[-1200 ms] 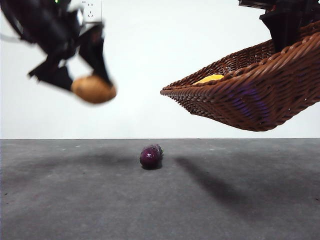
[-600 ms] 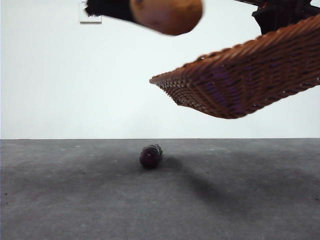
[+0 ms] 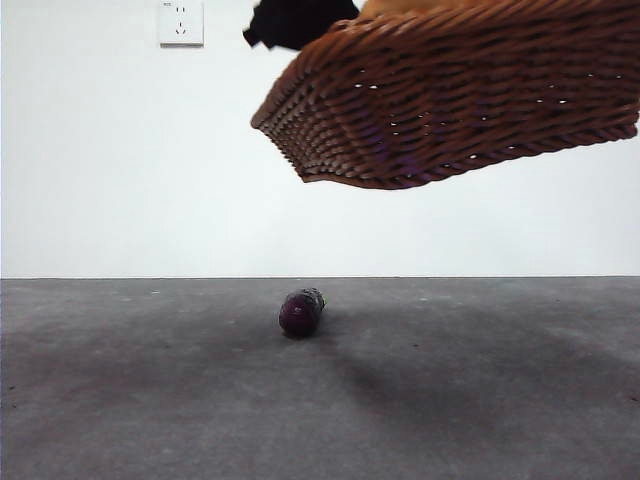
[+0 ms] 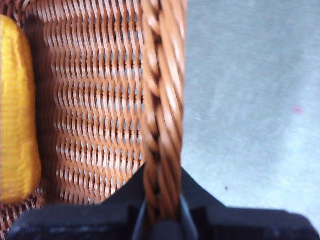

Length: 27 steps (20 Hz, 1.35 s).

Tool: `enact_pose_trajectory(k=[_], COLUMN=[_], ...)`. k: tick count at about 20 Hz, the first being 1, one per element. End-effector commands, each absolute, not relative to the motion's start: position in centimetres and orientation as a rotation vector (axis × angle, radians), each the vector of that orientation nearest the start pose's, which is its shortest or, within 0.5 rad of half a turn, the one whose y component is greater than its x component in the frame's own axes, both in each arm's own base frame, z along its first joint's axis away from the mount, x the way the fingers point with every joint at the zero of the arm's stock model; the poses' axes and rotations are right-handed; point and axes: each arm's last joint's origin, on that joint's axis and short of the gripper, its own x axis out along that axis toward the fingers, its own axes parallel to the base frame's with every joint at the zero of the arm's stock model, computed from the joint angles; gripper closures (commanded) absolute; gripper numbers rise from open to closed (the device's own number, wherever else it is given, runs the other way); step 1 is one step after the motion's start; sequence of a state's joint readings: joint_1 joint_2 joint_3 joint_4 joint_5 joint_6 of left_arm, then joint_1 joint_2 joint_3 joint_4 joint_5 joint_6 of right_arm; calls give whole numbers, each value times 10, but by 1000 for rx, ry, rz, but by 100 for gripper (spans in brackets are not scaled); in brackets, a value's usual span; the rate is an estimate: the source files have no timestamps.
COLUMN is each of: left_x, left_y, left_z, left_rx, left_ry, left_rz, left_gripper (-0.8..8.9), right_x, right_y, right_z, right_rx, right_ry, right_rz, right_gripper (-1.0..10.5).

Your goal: Help me put the vegetables on the table into the basket

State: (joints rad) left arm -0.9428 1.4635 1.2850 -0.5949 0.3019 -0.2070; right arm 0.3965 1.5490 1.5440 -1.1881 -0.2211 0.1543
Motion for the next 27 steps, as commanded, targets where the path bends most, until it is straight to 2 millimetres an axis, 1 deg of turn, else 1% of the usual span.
enact_pose_trajectory(k=[1,5,8,9,12,15,16,18,20,24,27], left_x=[178,177,179,182,198,222,232,255,275,325,355], left_y=[-260,-262,-260,-257,-244,-226,-221,-212,-210,-216,-223], left_z=[312,316,319,322,330,327,324,310,294,257,232], left_rx=[75,55,79,86,129,134,124,95,75,73,84], left_ry=[892,863,835,819,776,756,760,797,844,962,1045], left_rz=[-1088,-1103,-1118,-1100,-909,-719,-686,-615,-604,-533,-493], left_gripper=[274,275,279,279,279,279,279,279,279,279,279], right_x=[267,267,268,270,279,285,285,286,287,288,287], right_y=[124,124,120,116,93,64,57,43,35,25,23], right_z=[338,338,337,337,337,336,336,335,335,335,335], right_rx=[31,26,-32,-42,0,38,42,41,53,85,90], right_ry=[1236,1234,1215,1209,1208,1226,1232,1247,1246,1245,1252], right_rz=[467,461,366,330,263,185,170,148,127,154,156], right_gripper=[963,963,963,963,963,963,963,963,963,962,963])
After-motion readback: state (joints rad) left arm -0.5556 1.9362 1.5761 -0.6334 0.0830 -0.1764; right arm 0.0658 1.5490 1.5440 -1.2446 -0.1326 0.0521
